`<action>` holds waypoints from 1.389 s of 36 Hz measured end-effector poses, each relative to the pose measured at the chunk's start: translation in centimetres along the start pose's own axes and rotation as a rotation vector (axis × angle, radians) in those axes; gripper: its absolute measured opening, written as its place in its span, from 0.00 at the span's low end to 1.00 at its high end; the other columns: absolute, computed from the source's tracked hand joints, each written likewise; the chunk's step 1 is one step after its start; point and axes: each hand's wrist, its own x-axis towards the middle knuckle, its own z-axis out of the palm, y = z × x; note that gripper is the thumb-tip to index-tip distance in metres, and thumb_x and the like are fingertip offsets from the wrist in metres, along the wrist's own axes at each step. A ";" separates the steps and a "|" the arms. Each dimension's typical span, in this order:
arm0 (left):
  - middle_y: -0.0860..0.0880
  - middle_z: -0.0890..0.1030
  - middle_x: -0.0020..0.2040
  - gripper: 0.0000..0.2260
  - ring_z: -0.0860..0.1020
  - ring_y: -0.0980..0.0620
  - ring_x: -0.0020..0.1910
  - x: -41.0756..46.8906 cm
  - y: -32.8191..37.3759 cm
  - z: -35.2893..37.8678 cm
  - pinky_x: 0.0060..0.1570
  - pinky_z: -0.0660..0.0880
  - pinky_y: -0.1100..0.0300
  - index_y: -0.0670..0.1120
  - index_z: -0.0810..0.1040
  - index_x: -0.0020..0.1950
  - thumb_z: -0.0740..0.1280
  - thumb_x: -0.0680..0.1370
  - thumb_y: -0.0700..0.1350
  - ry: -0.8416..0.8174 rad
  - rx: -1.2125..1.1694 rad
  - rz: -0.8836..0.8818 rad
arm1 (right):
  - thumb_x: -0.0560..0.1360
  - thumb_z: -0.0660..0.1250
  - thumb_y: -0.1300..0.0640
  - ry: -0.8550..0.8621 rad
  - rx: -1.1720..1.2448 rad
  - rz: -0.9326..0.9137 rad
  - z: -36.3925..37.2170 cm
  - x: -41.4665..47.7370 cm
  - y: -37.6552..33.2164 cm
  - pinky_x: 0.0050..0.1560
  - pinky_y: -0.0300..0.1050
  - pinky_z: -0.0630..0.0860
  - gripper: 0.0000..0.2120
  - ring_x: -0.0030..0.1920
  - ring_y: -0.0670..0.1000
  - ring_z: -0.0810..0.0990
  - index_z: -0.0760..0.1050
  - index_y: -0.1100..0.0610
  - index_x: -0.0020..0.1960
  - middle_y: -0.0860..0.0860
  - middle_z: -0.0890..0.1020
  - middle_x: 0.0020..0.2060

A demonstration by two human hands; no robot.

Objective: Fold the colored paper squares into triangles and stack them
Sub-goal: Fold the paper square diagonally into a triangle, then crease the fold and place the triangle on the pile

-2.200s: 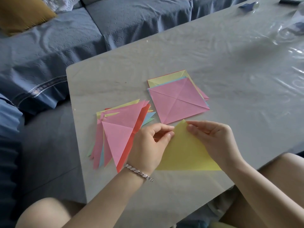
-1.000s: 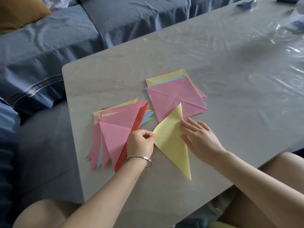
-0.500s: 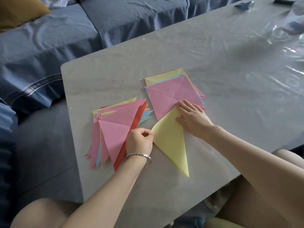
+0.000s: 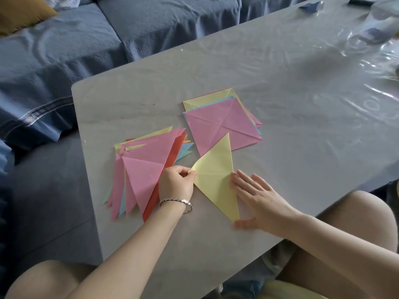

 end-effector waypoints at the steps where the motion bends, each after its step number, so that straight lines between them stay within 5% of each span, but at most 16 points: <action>1: 0.52 0.79 0.34 0.03 0.76 0.52 0.36 0.0 0.0 0.0 0.35 0.69 0.64 0.44 0.81 0.39 0.70 0.72 0.42 0.002 0.001 -0.001 | 0.70 0.37 0.26 -0.039 0.014 0.009 0.1 -0.3 0.0 0.66 0.47 0.57 0.49 0.68 0.51 0.65 0.73 0.62 0.64 0.53 0.66 0.67; 4: 0.51 0.79 0.36 0.03 0.76 0.52 0.37 -0.2 0.1 0.0 0.39 0.68 0.64 0.44 0.80 0.39 0.70 0.72 0.42 -0.001 0.009 0.001 | 0.65 0.42 0.21 -0.085 0.091 -0.022 -0.2 -0.7 0.0 0.68 0.46 0.52 0.52 0.71 0.49 0.59 0.67 0.62 0.69 0.52 0.61 0.70; 6: 0.52 0.79 0.37 0.03 0.76 0.52 0.38 -0.1 0.5 -0.4 0.40 0.68 0.64 0.45 0.79 0.39 0.70 0.72 0.41 -0.010 0.004 0.014 | 0.58 0.48 0.20 -0.050 0.194 -0.076 -0.5 -0.5 0.3 0.71 0.42 0.39 0.56 0.74 0.44 0.45 0.55 0.56 0.75 0.46 0.47 0.73; 8: 0.51 0.79 0.36 0.04 0.77 0.50 0.38 0.4 1.1 -1.2 0.40 0.71 0.62 0.46 0.79 0.37 0.70 0.72 0.41 0.012 0.003 0.072 | 0.55 0.51 0.21 -0.033 0.306 -0.074 -1.0 -0.3 0.6 0.71 0.39 0.36 0.54 0.72 0.39 0.40 0.51 0.47 0.75 0.39 0.45 0.72; 11: 0.50 0.79 0.35 0.04 0.76 0.52 0.35 1.4 2.5 -3.5 0.36 0.69 0.64 0.46 0.78 0.38 0.69 0.72 0.40 0.071 0.023 0.203 | 0.62 0.58 0.25 0.177 0.490 0.063 -1.2 0.2 1.1 0.70 0.40 0.47 0.44 0.73 0.44 0.54 0.61 0.47 0.72 0.45 0.59 0.73; 16: 0.51 0.77 0.35 0.02 0.75 0.51 0.36 3.7 3.0 -8.0 0.36 0.68 0.62 0.45 0.80 0.43 0.68 0.74 0.42 0.140 0.249 0.343 | 0.72 0.69 0.53 0.412 0.631 0.525 -1.6 3.5 3.7 0.63 0.47 0.66 0.22 0.65 0.55 0.66 0.71 0.55 0.65 0.56 0.70 0.62; 22: 0.44 0.81 0.41 0.05 0.77 0.42 0.40 6.6 0.0 -10.3 0.37 0.71 0.57 0.44 0.79 0.44 0.64 0.76 0.42 0.210 0.513 0.257 | 0.74 0.66 0.48 0.376 0.754 0.880 -4.1 7.1 6.0 0.61 0.50 0.67 0.25 0.65 0.58 0.65 0.66 0.56 0.67 0.60 0.69 0.61; 26: 0.42 0.78 0.52 0.10 0.74 0.40 0.50 6.7 -1.0 -10.1 0.43 0.71 0.53 0.44 0.77 0.57 0.63 0.76 0.42 0.165 0.633 0.230 | 0.71 0.70 0.48 0.293 0.729 0.961 -4.5 8.5 6.3 0.59 0.50 0.67 0.27 0.64 0.60 0.66 0.66 0.58 0.64 0.60 0.70 0.60; 29: 0.40 0.74 0.58 0.17 0.70 0.38 0.57 6.0 -0.7 -9.3 0.53 0.69 0.48 0.42 0.74 0.62 0.67 0.74 0.41 0.217 0.645 0.345 | 0.69 0.73 0.51 0.315 0.800 0.980 -4.4 8.6 6.4 0.57 0.49 0.68 0.27 0.62 0.60 0.69 0.67 0.58 0.63 0.59 0.73 0.60; 36: 0.40 0.77 0.52 0.13 0.74 0.38 0.53 3.8 1.5 -5.4 0.53 0.70 0.49 0.40 0.78 0.55 0.70 0.71 0.38 0.120 0.535 0.564 | 0.67 0.74 0.54 0.426 0.930 1.014 -3.8 7.9 7.0 0.56 0.48 0.72 0.26 0.57 0.58 0.74 0.70 0.55 0.62 0.56 0.76 0.57; 41: 0.45 0.79 0.52 0.11 0.76 0.47 0.53 2.7 3.3 -2.2 0.51 0.71 0.58 0.43 0.77 0.57 0.64 0.76 0.43 -0.106 0.388 0.390 | 0.67 0.73 0.53 0.393 0.906 1.011 -3.9 8.0 7.4 0.53 0.46 0.72 0.26 0.57 0.58 0.75 0.70 0.54 0.62 0.55 0.77 0.57; 50: 0.48 0.73 0.63 0.22 0.72 0.47 0.61 4.5 5.8 1.9 0.56 0.68 0.60 0.44 0.67 0.66 0.67 0.73 0.45 -0.188 0.074 -0.086 | 0.71 0.69 0.52 0.399 0.878 0.998 -3.2 8.0 7.6 0.54 0.45 0.72 0.18 0.56 0.56 0.76 0.72 0.51 0.59 0.52 0.80 0.54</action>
